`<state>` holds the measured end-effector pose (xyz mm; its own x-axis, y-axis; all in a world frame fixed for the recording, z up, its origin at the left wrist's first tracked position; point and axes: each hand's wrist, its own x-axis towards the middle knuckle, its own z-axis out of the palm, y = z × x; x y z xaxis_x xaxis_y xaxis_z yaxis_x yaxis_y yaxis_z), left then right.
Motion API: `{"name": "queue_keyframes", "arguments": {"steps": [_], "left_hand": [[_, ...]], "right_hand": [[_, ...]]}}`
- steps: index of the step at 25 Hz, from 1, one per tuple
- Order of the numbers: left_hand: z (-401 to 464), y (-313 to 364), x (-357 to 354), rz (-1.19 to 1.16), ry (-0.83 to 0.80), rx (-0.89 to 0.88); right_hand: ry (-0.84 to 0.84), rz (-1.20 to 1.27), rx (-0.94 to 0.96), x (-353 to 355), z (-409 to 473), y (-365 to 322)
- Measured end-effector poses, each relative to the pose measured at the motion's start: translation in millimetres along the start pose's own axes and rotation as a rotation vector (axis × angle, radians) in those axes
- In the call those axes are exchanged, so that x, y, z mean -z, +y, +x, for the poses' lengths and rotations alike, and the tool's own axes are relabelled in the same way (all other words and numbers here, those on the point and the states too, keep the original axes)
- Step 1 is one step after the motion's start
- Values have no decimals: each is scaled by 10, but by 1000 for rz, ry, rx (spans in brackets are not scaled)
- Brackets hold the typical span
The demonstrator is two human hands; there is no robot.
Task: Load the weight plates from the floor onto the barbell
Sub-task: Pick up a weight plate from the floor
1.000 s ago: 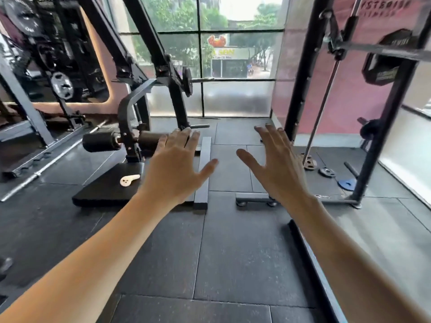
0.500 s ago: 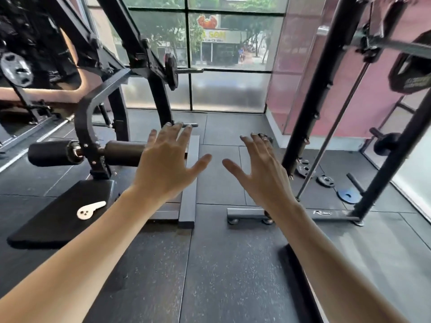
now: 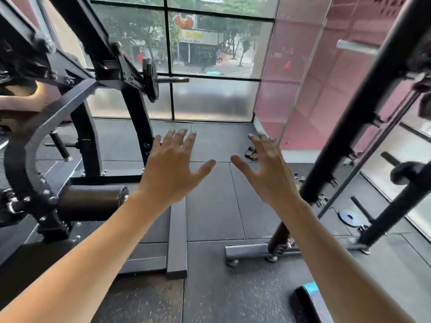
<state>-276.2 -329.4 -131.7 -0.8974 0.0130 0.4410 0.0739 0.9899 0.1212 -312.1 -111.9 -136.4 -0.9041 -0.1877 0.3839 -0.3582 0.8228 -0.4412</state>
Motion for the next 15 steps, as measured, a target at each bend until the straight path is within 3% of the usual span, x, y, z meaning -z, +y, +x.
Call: {"name": "queue_keyframes", "arguments": {"steps": [15], "left_hand": [[3718, -5, -2065, 13, -138, -231]], "right_hand": [[90, 91, -246, -996, 3276, 1817]]}}
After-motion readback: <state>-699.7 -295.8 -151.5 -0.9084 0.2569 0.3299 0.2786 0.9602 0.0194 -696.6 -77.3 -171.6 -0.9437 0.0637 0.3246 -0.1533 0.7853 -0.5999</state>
